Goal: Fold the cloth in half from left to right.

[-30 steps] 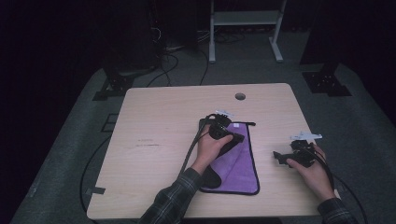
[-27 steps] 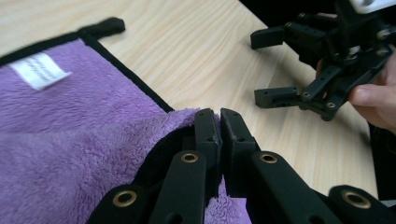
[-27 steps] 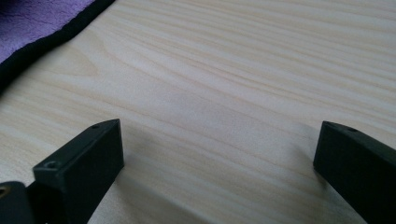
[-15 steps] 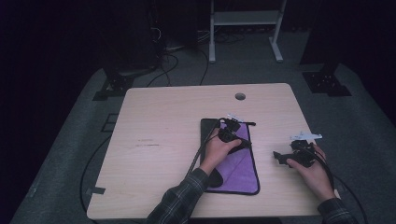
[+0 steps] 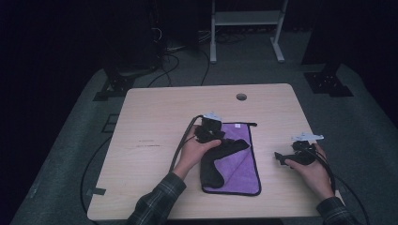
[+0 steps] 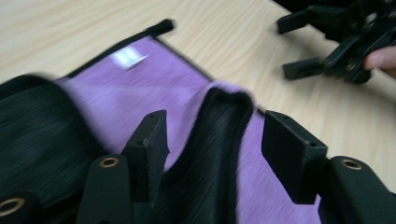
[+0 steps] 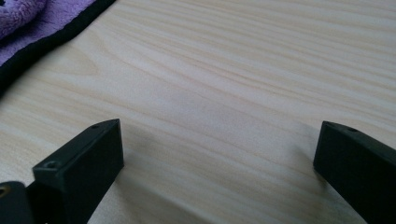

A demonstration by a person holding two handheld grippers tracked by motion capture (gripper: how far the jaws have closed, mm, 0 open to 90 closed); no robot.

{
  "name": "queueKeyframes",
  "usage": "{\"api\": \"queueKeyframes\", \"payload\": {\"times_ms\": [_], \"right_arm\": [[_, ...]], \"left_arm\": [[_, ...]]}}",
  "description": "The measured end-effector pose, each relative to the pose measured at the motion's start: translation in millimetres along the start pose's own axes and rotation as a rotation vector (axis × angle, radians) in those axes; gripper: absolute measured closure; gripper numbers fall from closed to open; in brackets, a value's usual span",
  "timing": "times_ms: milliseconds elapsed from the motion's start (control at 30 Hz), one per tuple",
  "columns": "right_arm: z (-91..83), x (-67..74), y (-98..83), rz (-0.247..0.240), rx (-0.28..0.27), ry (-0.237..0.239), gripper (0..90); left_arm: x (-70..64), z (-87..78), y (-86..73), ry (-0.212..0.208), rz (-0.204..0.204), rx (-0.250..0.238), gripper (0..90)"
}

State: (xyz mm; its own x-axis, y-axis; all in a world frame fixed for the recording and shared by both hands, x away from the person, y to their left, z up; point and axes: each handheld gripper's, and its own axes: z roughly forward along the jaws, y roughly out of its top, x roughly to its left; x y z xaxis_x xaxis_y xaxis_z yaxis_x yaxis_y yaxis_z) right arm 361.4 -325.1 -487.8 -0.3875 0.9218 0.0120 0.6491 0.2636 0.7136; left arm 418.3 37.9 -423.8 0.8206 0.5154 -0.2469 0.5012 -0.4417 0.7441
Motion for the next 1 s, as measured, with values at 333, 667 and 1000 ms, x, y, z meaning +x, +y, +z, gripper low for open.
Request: {"api": "queueKeyframes", "payload": {"times_ms": [333, 667, 1000], "right_arm": [[-0.5, 0.5, 0.8, 0.010, -0.017, -0.007, 10.1], [-4.8, 0.8, -0.8, 0.005, -0.068, 0.001, 43.4], [-7.6, 0.1, 0.8, -0.024, -0.071, 0.033, 63.8]], "left_arm": [[22.4, -54.6, -50.6, 0.135, 0.006, -0.022, 32.6], [44.9, -86.7, -102.5, 0.218, -0.018, 0.002, 37.0], [55.4, -101.2, -125.0, 0.236, -0.008, -0.017, 42.7]]}}
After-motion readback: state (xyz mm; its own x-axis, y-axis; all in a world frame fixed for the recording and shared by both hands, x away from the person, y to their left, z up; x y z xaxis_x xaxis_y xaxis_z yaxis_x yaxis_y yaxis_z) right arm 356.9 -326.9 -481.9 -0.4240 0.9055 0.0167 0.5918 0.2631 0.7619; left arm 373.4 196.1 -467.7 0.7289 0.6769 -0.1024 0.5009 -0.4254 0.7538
